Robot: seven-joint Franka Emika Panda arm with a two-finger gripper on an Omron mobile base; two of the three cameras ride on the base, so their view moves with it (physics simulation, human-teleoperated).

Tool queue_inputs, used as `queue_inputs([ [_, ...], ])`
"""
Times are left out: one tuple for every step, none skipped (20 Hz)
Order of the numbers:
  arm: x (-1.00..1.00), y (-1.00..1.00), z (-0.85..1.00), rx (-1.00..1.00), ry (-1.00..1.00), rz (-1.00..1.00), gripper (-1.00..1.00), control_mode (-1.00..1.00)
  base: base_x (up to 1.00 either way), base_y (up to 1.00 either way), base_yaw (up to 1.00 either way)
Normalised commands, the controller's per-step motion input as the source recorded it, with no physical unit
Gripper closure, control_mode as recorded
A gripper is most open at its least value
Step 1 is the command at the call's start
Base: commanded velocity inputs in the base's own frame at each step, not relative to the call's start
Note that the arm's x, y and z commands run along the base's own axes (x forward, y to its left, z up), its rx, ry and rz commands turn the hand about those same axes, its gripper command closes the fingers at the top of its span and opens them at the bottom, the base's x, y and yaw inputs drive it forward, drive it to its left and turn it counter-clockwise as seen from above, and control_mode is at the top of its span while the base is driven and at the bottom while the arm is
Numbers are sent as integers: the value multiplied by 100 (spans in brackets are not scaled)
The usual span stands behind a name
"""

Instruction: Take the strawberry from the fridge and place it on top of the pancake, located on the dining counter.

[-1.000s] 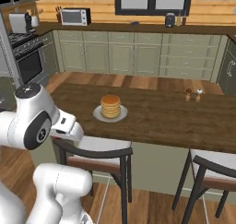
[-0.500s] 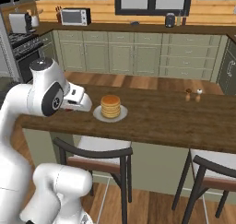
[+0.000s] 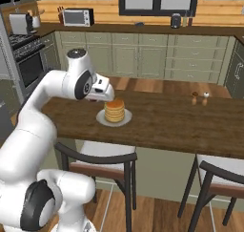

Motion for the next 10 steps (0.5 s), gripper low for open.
queue_inputs([
  [100, -24, -22, 0, 19, 0, 100, -100, 0, 0, 0],
  [100, -14, -17, 2, 10, 0, 100, -100, 0, 0, 0],
  [100, -16, -16, 3, 9, 0, 100, -100, 0, 0, 0],
  [100, -14, -25, 3, 11, 0, 100, -100, 0, 0, 0],
  [100, -6, -21, 2, 9, 0, 100, -100, 0, 0, 0],
  [100, 0, -25, 0, 9, 3, 100, -100, 0, 0, 0],
  [100, 43, -19, 0, 7, 0, 100, -100, 0, 0, 0],
  [100, 52, -15, 0, 7, 0, 100, -100, 0, 0, 0],
  [100, 44, -14, 0, 9, 0, 100, -100, 0, 0, 0],
  [100, 41, -17, 0, 9, 0, 100, -100, 0, 0, 0],
])
